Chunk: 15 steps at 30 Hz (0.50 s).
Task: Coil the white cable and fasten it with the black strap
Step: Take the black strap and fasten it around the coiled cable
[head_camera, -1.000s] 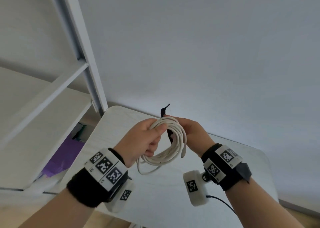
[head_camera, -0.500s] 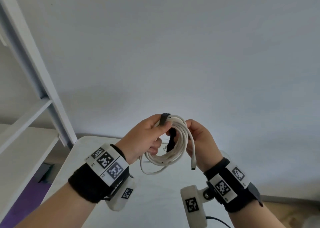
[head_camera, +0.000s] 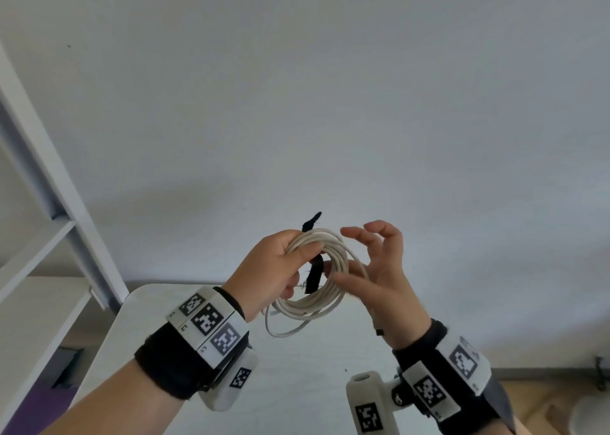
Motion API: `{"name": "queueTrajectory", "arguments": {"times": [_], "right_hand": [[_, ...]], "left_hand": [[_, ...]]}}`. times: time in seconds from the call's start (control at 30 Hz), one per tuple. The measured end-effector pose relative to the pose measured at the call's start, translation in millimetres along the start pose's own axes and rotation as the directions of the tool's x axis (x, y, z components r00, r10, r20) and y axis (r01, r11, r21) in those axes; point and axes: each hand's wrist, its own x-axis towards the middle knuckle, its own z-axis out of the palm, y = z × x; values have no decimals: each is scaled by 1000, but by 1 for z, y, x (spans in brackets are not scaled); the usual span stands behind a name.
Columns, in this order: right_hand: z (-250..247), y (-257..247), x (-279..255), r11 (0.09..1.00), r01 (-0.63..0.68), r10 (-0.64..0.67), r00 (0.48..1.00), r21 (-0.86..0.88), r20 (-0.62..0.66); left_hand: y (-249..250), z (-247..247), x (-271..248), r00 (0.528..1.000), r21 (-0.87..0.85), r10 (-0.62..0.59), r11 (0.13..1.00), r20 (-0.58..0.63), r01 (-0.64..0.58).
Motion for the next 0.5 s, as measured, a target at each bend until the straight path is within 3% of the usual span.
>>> {"name": "queueTrajectory", "arguments": {"times": [0.07, 0.13, 0.33, 0.5], "right_hand": [[2, 0, -4, 959, 116, -98, 992, -258, 82], [3, -2, -5, 900, 156, -125, 987, -406, 101], [10, -1, 0, 937, 14, -33, 998, -350, -47], [3, -1, 4, 884, 1, -17, 999, -467, -31]], "left_hand": [[1, 1, 2, 1000, 15, 2, 1000, -5, -2], [1, 4, 4, 1000, 45, 12, 999, -9, -11], [-2, 10, 5, 1000, 58, 7, 998, -2, -7], [-6, 9, 4, 1000, 47, -22, 999, 0, 22]]}}
